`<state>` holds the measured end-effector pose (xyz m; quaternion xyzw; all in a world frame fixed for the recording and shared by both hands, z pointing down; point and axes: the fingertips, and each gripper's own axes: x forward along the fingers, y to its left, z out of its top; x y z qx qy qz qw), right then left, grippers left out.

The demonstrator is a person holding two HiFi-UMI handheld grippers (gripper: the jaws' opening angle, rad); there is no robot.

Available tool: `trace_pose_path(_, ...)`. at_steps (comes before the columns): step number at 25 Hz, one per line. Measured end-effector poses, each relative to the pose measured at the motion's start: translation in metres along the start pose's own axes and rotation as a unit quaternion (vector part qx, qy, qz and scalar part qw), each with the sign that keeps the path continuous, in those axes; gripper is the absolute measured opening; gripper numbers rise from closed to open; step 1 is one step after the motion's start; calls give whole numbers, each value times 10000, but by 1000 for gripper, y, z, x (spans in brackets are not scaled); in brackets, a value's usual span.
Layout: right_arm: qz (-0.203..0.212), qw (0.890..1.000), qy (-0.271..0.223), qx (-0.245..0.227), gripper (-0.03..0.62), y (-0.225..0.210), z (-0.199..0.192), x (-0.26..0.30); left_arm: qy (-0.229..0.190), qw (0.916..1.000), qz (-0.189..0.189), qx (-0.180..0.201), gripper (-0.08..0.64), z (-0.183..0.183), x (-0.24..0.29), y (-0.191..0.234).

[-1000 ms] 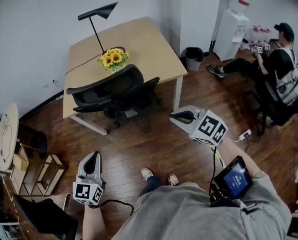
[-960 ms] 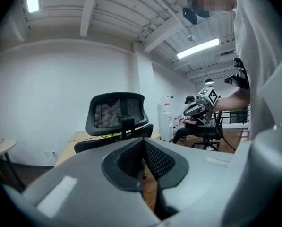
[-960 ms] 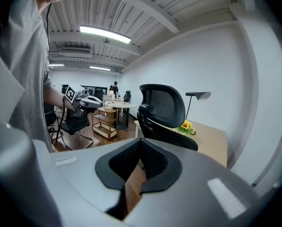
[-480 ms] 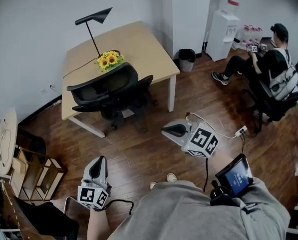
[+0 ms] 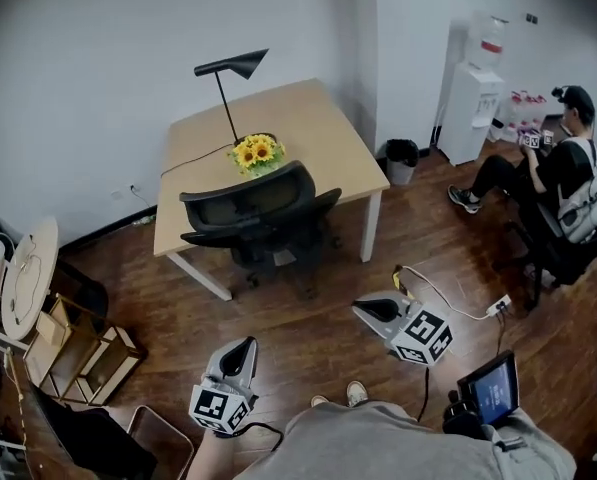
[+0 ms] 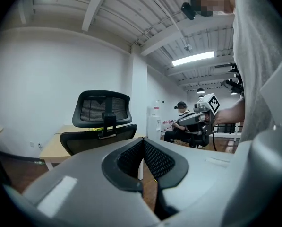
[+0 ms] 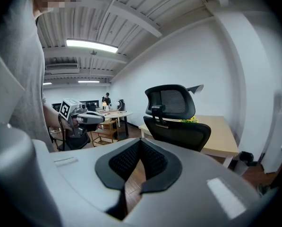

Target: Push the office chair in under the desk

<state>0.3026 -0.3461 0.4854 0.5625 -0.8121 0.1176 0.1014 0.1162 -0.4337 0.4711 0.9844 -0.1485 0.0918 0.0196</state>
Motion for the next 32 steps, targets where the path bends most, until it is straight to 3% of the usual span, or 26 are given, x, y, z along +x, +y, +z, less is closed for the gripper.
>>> trace_pose_path(8,-144,9999,27,11,5,1,-6,2,-6,9999,-159,-60,6,-5,7,-10)
trace_pose_path(32,59,9998,154,-117,5,11,2,12,-70,9995,-299,-17,6,-3,6,-16)
